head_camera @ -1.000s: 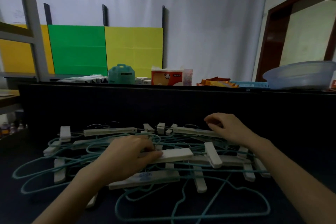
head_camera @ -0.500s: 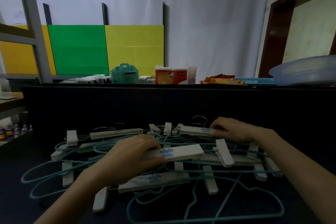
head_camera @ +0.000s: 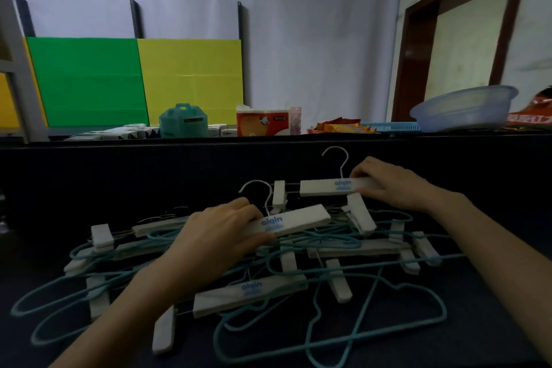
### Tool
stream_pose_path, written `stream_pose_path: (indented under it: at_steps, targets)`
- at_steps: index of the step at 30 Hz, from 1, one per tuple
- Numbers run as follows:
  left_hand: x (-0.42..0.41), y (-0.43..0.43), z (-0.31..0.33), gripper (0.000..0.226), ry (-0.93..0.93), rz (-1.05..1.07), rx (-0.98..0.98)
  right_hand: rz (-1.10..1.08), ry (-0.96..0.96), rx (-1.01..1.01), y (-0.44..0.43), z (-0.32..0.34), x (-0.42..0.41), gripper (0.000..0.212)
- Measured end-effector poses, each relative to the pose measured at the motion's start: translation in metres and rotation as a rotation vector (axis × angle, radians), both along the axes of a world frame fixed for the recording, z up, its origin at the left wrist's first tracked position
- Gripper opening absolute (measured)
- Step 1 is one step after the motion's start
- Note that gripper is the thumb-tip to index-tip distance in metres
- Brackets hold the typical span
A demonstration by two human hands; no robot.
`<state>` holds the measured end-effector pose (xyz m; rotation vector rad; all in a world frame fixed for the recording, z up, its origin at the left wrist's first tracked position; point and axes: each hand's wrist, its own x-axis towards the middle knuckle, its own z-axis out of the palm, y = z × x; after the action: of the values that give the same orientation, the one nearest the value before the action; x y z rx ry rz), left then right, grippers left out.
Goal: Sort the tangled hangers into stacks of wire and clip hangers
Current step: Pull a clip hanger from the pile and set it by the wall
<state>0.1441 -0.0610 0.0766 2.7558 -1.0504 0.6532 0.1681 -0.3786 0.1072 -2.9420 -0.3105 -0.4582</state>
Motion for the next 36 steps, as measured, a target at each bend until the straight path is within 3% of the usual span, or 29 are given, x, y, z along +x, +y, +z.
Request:
stream_pose_path:
  at_steps: [6, 9, 18, 27, 36]
  targets:
    - [-0.005, -0.003, -0.004, 0.052, -0.069, -0.024, 0.108, -0.072, -0.069, 0.052, -0.008, -0.002, -0.022, 0.035]
    - [-0.011, -0.005, -0.007, 0.059, -0.100, -0.070, 0.135, -0.100, -0.103, 0.081, -0.011, -0.004, -0.034, 0.033]
    - [-0.019, -0.045, 0.009, 0.049, -0.220, -0.197, 0.093, -0.184, -0.254, 0.164, -0.046, -0.004, -0.100, 0.031]
    - [-0.029, -0.169, 0.018, 0.048, -0.258, -0.369, 0.042, -0.404, -0.303, 0.110, -0.140, 0.000, -0.202, 0.030]
    - [-0.075, -0.336, -0.003, 0.046, -0.156, -0.528, 0.018, -0.599, -0.296, 0.070, -0.279, -0.009, -0.314, 0.026]
